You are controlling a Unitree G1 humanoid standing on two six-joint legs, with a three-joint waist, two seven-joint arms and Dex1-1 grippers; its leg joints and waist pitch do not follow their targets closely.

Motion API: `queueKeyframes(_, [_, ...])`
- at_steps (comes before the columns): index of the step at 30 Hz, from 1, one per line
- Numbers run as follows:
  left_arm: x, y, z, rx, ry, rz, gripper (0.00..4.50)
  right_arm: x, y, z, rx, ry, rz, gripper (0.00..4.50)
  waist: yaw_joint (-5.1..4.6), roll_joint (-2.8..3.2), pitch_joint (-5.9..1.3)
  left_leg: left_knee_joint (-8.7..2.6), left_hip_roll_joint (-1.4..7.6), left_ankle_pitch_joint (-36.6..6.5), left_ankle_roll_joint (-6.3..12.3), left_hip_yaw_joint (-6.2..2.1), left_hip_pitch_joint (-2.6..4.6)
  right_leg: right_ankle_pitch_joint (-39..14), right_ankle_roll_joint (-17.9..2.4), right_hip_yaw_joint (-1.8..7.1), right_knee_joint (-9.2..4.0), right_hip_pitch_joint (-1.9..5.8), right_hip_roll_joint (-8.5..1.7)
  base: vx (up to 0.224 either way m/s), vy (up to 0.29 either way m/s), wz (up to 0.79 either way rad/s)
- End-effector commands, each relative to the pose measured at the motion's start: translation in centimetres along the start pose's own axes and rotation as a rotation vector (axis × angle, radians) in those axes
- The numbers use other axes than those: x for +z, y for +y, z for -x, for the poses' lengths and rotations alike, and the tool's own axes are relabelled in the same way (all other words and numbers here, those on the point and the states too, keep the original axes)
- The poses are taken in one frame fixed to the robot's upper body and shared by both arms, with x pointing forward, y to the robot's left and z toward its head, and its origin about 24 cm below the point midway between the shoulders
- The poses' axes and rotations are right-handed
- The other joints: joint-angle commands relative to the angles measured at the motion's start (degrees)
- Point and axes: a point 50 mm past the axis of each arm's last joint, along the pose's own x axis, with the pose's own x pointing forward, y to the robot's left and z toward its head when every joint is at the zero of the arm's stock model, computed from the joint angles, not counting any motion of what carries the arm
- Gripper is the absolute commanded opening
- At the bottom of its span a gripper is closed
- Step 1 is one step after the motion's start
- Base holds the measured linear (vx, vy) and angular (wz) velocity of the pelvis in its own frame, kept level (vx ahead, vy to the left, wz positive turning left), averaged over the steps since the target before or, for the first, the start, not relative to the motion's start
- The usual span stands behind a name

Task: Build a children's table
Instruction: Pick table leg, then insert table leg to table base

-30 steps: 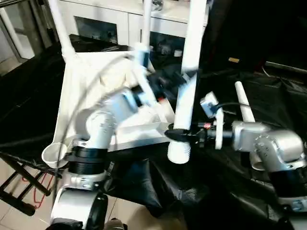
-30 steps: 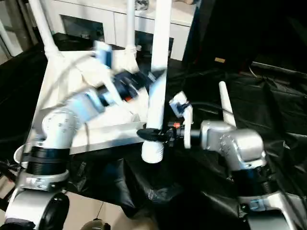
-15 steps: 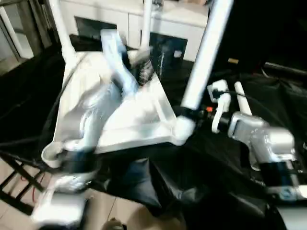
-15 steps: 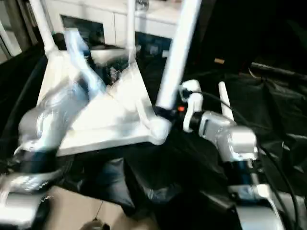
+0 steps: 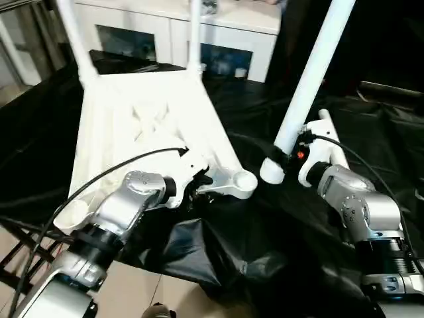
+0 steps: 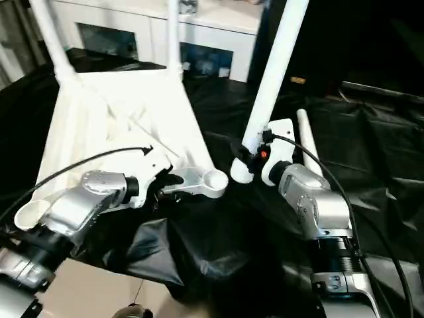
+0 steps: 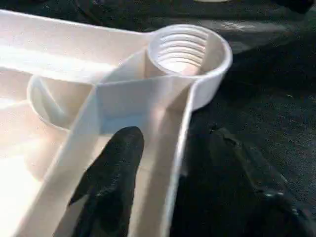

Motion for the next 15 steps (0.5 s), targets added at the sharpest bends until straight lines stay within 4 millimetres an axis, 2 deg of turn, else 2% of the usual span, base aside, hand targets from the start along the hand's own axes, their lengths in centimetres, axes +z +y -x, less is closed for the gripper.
queueKeyframes(1, [0.5,0.4,0.0,0.006,-0.004,-0.025,2.18,0.6,0.2,0.2,0.010,-0.030,0.029,1.88,-0.13,1.04,-4.29,-4.24,1.55,-12.0,-3.64,-0.45,1.67,-4.7,-10.9,1.29,-4.02,2.57,-2.77,0.000,0.000,0.00])
queueKeyframes(2, [0.4,0.4,0.0,-0.003,-0.001,-0.026,2.10,0.5,0.2,0.2,0.009,-0.029,0.031,1.88,-0.17,1.36,-4.31,-4.22,1.55,-11.8,-3.65,-0.49,1.62,-3.9,-11.3,1.29,-3.86,2.61,-2.80,0.000,0.000,0.00])
queueKeyframes(4, [0.2,0.4,0.1,-0.026,0.005,-0.027,1.97,0.5,0.3,0.2,0.009,-0.030,0.033,1.88,-0.20,1.11,-4.38,-4.11,1.51,-11.4,-3.24,-0.37,1.63,-3.2,-11.8,1.31,-3.87,2.66,-2.77,0.000,0.000,0.00])
queueKeyframes(5, [0.1,0.4,0.2,-0.037,0.006,-0.026,1.79,0.5,0.3,0.3,0.011,-0.030,0.034,1.88,-0.18,1.44,-4.38,-4.11,1.53,-11.0,-3.02,-0.37,1.60,-2.6,-12.1,1.31,-3.87,2.66,-2.76,0.000,0.000,0.00])
queueKeyframes(8, [-0.4,0.5,0.3,-0.058,0.020,-0.029,1.65,0.5,0.4,0.3,0.015,-0.030,0.036,1.88,-0.15,1.40,-4.31,-4.04,1.48,-10.6,-2.41,-0.30,1.50,-2.7,-12.6,1.35,-3.86,2.69,-2.83,0.000,0.000,0.00])
queueKeyframes(15, [-1.1,0.7,0.6,-0.057,0.047,-0.029,1.16,0.9,1.1,0.2,0.071,-0.036,0.039,1.88,-0.18,1.71,-4.25,-4.23,1.67,-12.3,-2.48,-0.36,1.65,-5.6,-12.2,1.38,-4.06,2.53,-2.92,0.000,0.000,0.00])
